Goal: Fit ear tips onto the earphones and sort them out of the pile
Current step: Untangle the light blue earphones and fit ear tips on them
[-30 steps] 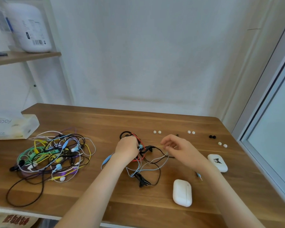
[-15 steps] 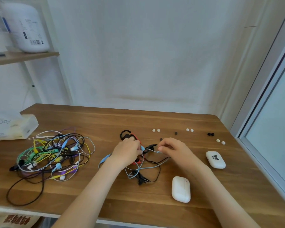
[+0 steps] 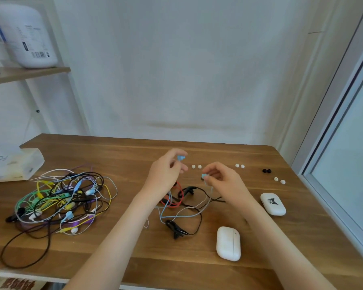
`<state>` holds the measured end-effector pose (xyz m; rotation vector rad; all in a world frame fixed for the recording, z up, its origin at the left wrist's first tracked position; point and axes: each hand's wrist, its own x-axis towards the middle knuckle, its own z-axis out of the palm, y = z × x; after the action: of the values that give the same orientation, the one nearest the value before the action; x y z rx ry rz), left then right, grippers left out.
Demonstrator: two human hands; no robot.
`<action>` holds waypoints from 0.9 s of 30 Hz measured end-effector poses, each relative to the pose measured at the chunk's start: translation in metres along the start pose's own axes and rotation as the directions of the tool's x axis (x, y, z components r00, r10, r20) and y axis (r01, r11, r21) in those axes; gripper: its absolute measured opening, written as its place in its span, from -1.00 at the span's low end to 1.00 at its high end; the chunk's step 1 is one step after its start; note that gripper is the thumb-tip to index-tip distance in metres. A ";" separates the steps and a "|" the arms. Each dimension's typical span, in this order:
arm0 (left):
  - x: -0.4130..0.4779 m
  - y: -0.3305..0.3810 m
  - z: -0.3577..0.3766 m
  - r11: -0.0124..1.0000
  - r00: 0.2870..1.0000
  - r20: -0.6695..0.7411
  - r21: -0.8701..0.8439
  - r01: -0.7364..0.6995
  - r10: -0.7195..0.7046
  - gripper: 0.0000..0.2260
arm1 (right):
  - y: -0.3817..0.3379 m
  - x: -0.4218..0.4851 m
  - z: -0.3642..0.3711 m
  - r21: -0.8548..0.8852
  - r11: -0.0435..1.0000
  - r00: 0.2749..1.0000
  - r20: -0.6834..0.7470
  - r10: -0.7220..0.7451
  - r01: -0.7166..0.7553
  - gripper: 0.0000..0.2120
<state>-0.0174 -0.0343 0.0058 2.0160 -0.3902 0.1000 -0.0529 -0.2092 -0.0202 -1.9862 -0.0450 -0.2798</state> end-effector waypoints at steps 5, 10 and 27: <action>0.010 -0.011 0.018 0.985 0.988 0.130 -0.140 0.101 -0.083 -0.87 | -0.003 0.016 0.017 0.128 0.991 0.999 -0.038 0.035 -0.030 -0.89; 0.020 -0.031 0.019 0.866 0.948 0.275 -0.420 0.271 -0.163 -0.90 | 0.001 0.032 0.024 0.198 0.980 0.997 -0.067 0.039 -0.025 -0.90; 0.033 -0.059 0.032 0.819 0.952 0.195 -0.486 0.304 -0.237 -0.88 | 0.054 0.117 0.026 -0.658 0.746 0.984 0.042 0.174 -0.104 -0.98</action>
<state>0.0295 -0.0460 -0.0520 1.5268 -0.1754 -0.2877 0.0739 -0.2200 -0.0535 -2.6949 0.1627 -0.0948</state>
